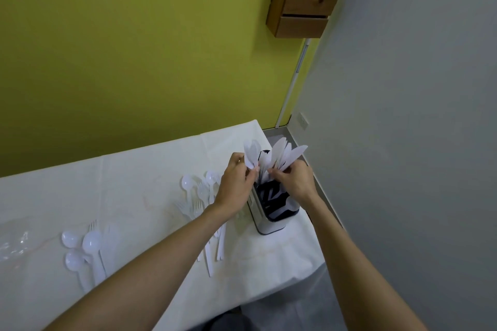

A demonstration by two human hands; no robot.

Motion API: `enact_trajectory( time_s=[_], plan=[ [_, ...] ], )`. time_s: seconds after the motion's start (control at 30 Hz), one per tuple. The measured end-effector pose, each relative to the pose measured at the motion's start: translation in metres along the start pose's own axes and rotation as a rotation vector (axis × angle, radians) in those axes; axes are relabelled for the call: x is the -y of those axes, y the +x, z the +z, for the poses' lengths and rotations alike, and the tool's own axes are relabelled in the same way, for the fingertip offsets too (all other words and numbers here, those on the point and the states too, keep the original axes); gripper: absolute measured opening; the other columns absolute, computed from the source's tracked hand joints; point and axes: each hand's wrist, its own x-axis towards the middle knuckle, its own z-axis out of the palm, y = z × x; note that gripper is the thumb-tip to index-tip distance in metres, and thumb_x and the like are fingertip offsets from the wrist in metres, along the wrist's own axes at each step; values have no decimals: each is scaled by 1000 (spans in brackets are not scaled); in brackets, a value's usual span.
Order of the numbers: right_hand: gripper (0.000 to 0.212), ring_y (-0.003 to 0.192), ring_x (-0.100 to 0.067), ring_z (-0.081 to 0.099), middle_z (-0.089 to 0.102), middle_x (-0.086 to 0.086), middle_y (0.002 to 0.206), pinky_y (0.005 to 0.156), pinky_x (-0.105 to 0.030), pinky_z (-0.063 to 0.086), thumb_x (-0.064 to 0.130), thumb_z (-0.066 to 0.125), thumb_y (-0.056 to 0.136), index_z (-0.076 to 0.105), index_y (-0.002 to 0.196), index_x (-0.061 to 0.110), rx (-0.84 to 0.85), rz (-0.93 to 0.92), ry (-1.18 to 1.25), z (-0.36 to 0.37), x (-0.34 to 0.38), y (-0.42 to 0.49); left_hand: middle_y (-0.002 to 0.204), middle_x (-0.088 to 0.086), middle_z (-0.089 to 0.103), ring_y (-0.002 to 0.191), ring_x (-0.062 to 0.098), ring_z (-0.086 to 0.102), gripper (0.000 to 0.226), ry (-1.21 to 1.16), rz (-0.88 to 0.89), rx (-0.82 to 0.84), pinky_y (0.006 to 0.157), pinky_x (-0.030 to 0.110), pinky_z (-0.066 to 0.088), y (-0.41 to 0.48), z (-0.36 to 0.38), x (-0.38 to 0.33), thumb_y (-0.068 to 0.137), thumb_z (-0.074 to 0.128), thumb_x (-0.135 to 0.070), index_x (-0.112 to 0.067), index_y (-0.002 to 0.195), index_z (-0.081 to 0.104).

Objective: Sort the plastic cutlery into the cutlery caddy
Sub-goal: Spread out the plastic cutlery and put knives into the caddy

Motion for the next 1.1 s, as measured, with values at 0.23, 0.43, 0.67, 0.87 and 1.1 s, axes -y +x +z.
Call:
enact_trajectory(
  time_s=[0.23, 0.43, 0.67, 0.87, 1.1],
  plan=[
    [9, 75, -15, 63, 68, 1, 78, 54, -11, 40, 15, 66, 78, 62, 85, 15, -4, -94, -15, -3, 4, -11, 123, -1, 43, 86, 11, 58, 28, -56, 44, 135, 74, 12, 42, 2, 4, 3, 93, 57, -12, -12, 120, 51],
    [29, 88, -10, 62, 63, 9, 92, 65, -11, 40, 29, 56, 92, 50, 120, 23, -181, -193, 115, 1, 3, -22, 123, -3, 43, 91, 11, 59, 51, -83, 102, 88, 76, 6, 44, -8, 2, 16, 86, 49, 9, -16, 131, 49],
    [17, 86, -18, 50, 63, 0, 88, 75, -42, 48, 24, 49, 100, 57, 87, 16, -372, -324, -45, 18, -4, -20, 122, -7, 43, 97, 7, 52, 55, -86, 153, 80, 83, 9, 44, -16, -9, 26, 88, 46, 9, -16, 137, 48],
    [32, 122, -24, 51, 59, -7, 132, 100, -38, 39, 2, 52, 93, 61, 123, 9, -537, -575, -252, 34, 9, -25, 138, -7, 44, 125, 7, 43, 58, -51, 141, 43, 106, 17, 33, -26, -29, 41, 90, 44, 7, -19, 142, 42],
    [47, 122, -30, 49, 56, -14, 133, 105, -37, 37, -15, 51, 77, 62, 119, 3, -357, -774, -272, 97, 38, -51, 141, -7, 46, 131, 7, 36, 49, 69, -11, -128, 104, 7, 20, -57, -78, 94, 94, 47, -1, -19, 139, 46]
  ],
)
